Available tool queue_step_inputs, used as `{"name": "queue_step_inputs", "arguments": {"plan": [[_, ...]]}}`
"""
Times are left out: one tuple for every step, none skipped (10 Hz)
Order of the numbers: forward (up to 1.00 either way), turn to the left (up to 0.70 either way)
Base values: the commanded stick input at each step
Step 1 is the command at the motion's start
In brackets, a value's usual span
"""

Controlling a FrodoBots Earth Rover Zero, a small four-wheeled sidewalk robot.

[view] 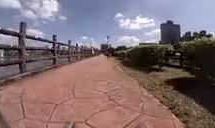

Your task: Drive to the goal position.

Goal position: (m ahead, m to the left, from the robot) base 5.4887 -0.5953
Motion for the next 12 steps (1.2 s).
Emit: {"name": "queue_step_inputs", "arguments": {"plan": [[0.70,0.27],[0.70,0.09],[0.70,0.00],[0.70,0.00],[0.70,0.00],[0.70,0.00],[0.70,0.00],[0.70,0.00],[0.70,0.00],[0.70,0.00],[0.70,0.00],[0.70,0.00]]}}
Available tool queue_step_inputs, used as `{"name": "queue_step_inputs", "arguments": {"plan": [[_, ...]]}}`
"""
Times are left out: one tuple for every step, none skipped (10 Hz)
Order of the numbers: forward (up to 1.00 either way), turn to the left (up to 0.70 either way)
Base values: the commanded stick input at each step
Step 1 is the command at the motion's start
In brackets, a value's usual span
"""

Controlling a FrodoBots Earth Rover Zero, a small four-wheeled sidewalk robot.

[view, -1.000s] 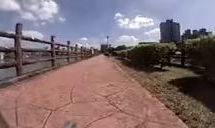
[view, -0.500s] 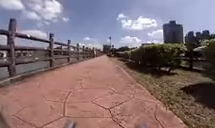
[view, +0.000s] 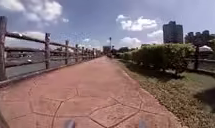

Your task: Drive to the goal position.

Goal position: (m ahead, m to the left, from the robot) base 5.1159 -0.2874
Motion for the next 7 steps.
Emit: {"name": "queue_step_inputs", "arguments": {"plan": [[0.70,0.00],[0.70,0.00],[0.70,0.00],[0.70,0.15],[0.70,0.27],[0.70,0.27],[0.70,0.27]]}}
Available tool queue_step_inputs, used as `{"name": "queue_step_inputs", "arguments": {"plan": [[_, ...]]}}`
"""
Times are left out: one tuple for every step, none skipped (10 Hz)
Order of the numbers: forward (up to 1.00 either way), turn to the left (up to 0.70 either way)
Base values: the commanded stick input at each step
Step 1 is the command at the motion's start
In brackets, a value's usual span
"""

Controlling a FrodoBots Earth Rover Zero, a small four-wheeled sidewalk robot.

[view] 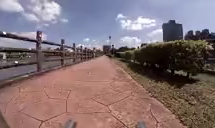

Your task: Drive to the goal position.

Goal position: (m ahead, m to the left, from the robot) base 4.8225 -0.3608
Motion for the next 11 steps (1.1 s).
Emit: {"name": "queue_step_inputs", "arguments": {"plan": [[0.70,0.16],[0.70,0.00],[0.70,0.00],[0.70,0.00],[0.70,0.00],[0.70,0.00],[0.70,0.00],[0.70,0.00],[0.70,0.00],[0.70,0.00],[0.70,0.00]]}}
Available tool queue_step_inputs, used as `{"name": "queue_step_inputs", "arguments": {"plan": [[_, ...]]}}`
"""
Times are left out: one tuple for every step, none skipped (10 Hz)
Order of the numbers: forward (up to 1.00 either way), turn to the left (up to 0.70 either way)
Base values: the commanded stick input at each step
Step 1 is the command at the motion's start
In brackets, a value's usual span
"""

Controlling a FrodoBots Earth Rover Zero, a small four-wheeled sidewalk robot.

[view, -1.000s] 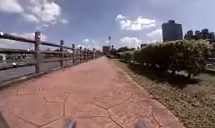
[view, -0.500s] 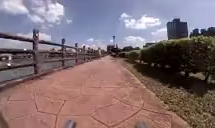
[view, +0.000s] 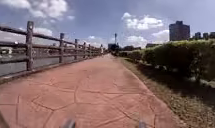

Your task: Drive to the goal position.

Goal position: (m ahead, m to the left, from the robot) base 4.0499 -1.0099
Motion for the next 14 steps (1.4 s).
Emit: {"name": "queue_step_inputs", "arguments": {"plan": [[0.70,0.00],[0.70,0.00],[0.70,0.00],[0.70,0.00],[0.70,0.00],[0.70,0.00],[0.70,0.00],[0.70,0.00],[0.70,0.00],[0.70,0.00],[0.70,0.00],[0.70,0.00],[0.70,0.00],[0.70,0.00]]}}
